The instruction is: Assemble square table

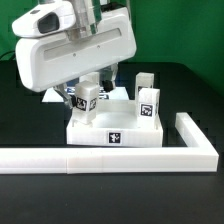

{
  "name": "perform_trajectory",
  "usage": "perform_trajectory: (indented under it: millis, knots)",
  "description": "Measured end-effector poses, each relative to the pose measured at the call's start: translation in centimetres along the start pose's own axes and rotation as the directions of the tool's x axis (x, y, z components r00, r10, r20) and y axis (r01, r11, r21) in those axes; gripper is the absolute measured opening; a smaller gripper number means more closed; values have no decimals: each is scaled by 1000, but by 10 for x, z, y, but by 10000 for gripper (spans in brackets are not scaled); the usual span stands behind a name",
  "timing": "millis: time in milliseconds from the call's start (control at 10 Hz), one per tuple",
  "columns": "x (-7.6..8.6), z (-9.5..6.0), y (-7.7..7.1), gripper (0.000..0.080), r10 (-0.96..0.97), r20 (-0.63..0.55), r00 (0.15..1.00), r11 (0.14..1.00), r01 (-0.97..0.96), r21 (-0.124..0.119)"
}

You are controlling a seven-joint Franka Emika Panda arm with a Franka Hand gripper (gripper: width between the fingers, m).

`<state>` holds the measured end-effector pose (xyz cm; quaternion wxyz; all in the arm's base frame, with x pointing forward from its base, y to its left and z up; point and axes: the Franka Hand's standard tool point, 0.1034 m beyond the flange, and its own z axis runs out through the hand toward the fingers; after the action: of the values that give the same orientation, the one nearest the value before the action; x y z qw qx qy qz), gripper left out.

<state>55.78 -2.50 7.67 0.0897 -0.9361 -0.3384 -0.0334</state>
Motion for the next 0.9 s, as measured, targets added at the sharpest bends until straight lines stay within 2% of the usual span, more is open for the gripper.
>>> perform_trajectory:
  millis: [300,400,600,800,900]
  knots:
    - [2,-4,0,649,-80,11,997,997,80,-17]
    - [2,-2,0,649,-79,4,997,996,79,-30]
    - [-1,0,1,649,-74,3,997,997,74,-32]
    - [-1,1,0,395,-74,3,997,997,74,-32]
    - [-2,1,0,395,-74,3,997,997,74,-31]
